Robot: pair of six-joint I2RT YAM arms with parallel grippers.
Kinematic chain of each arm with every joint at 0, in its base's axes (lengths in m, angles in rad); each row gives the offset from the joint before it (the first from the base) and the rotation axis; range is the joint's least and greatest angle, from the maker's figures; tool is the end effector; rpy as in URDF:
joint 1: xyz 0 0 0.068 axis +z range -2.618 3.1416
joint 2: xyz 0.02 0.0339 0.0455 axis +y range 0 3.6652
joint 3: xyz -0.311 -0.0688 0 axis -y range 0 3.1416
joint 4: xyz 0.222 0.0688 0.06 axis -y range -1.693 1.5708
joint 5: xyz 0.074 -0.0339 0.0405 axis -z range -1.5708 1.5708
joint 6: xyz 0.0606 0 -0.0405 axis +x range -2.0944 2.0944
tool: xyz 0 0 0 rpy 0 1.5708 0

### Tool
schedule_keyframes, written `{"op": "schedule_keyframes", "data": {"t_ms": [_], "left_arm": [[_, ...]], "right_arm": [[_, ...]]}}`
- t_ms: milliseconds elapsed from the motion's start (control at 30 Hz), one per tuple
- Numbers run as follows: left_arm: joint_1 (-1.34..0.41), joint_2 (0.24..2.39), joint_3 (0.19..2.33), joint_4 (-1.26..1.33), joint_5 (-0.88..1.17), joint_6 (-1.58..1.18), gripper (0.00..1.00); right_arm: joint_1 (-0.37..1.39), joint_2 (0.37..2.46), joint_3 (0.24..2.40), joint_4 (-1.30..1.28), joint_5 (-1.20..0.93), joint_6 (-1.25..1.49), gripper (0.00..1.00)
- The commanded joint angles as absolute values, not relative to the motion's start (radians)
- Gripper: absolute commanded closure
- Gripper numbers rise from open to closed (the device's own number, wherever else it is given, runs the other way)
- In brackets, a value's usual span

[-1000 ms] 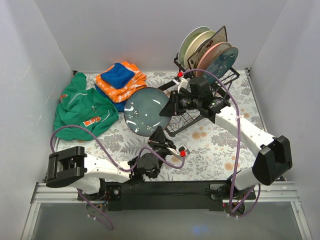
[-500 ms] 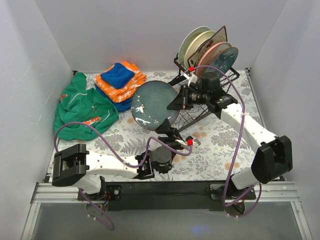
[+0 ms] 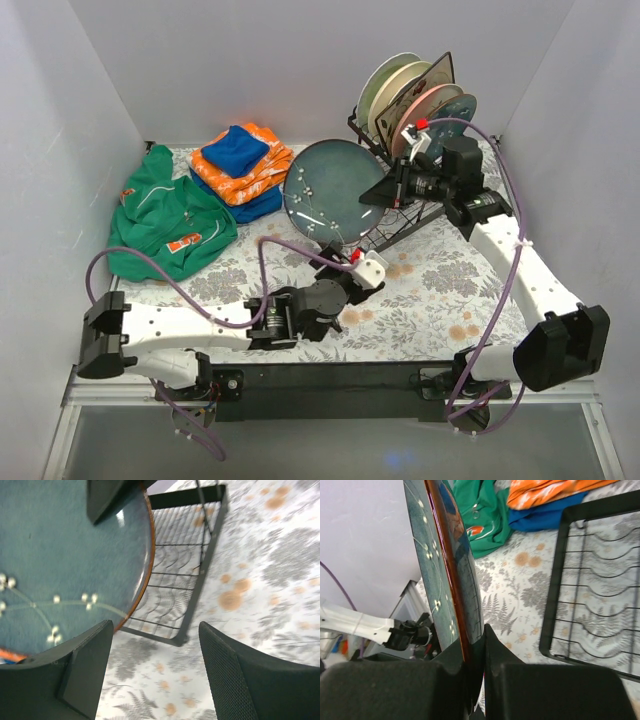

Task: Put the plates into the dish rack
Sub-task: Pass the plate from the left arm to the right, then pass the plate from the right arm to the left

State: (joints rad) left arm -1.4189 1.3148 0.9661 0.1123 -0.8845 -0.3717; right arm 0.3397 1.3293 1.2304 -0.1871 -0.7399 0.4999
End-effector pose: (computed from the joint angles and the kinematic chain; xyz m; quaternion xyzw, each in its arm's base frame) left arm 0.0887 -0.2694 0.3686 0.1256 0.7473 -0.2262 0.6121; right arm 0.2564 0.1340 0.4198 -0.1562 0.7614 0.4920 0.3921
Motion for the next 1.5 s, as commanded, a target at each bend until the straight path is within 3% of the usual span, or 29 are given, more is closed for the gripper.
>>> {"op": "schedule_keyframes", "data": {"t_ms": [0, 233, 367, 800, 967, 1267, 1467], "left_arm": [[-1.424, 1.186, 1.028, -0.083, -0.761, -0.649, 0.32], [-1.419, 1.057, 1.036, -0.156, -0.612, -0.848, 0.33], [-1.370, 0.977, 1.011, -0.164, -0.423, -0.931, 0.30], [-0.758, 0.924, 0.953, -0.120, 0.256, -1.166, 0.16], [-0.490, 0.916, 0.755, 0.174, 0.724, -1.466, 0.16], [-0.468, 0.957, 0.597, 0.396, 0.841, -1.585, 0.17], [-0.502, 1.026, 0.633, 0.365, 0.828, -1.562, 0.19]], "right_arm": [[0.284, 1.213, 1.318, -0.132, -0.790, 0.414, 0.99], [0.186, 1.105, 1.255, -0.213, -0.802, 0.298, 0.99], [0.137, 1.054, 1.235, -0.336, -0.831, 0.175, 0.99], [0.011, 0.904, 1.095, -0.528, -0.945, -0.052, 0.99], [0.011, 0.882, 1.049, -0.555, -1.032, -0.121, 0.99], [0.011, 0.897, 0.974, -0.474, -1.158, -0.045, 0.99], [0.009, 0.914, 0.928, -0.368, -1.227, 0.061, 0.99]]}}
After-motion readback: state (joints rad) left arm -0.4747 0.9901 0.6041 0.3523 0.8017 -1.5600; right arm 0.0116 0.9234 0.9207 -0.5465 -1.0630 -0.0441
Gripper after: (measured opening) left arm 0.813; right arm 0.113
